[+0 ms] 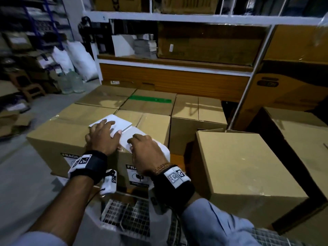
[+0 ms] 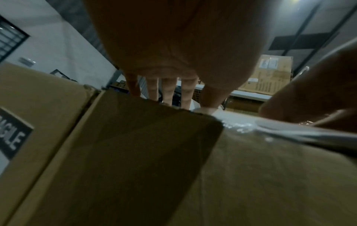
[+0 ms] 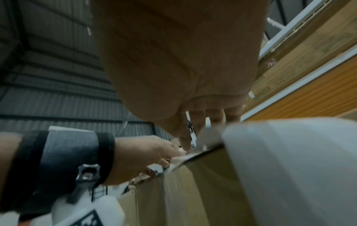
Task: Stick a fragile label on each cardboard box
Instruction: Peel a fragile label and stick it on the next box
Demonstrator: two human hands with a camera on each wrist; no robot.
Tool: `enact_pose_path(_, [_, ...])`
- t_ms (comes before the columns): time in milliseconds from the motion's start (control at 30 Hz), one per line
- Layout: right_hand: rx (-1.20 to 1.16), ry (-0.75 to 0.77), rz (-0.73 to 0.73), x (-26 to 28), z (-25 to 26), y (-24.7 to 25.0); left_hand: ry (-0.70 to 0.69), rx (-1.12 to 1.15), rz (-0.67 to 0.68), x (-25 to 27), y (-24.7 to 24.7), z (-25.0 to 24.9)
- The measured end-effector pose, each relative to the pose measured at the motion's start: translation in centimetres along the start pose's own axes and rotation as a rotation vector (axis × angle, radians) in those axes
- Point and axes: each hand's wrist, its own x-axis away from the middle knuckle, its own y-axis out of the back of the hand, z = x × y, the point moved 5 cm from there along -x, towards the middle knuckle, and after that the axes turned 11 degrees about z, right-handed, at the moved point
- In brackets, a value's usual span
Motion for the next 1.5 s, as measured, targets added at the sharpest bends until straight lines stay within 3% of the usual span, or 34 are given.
enact_pose_path(133, [0.108,-0.042,0.066,-1.5,-0.3,-1.2,-0.079,-0.055,0.080,-0.8,0.5,-0.1])
enact_pose_path(400, [0.171,-0.247,-0.122,-3.5,1.5,-1.9,-0.199,-0.182,0.132,-3.2,1.8,1.6])
enact_pose_path(533, [0.211,-0.362,-0.166,-4.6,2.4,-2.4,-0.233,-0.134,0.141,-4.5,2.0,2.6])
enact_pose_path(833, [0.193,-0.604,-0.135,-5.4,3.3,-2.7,-0.293,0.197,-0.051,-8.5,8.3,5.4])
enact_pose_path(1100, [0.249,-0.793,-0.106,-5.8,3.2,-2.3,-0.162,0.349,-0.203,-14.9,12.7,12.0])
enact_pose_path(1267, [0.239,-0.821,-0.115,-6.3,3.5,-1.7,-0.002,0.165,-0.090,-15.5,11.5,13.6])
enact_pose_path(1400, [0.204,-0.789,-0.115,-7.0,3.9,-1.4,-0.190,-0.042,-0.003,-13.8,9.9,10.7])
enact_pose_path(1500, [0.125,-0.741,-0.149,-7.7,4.2,-1.0,-0.315,-0.067,0.227,-12.8,7.5,9.4])
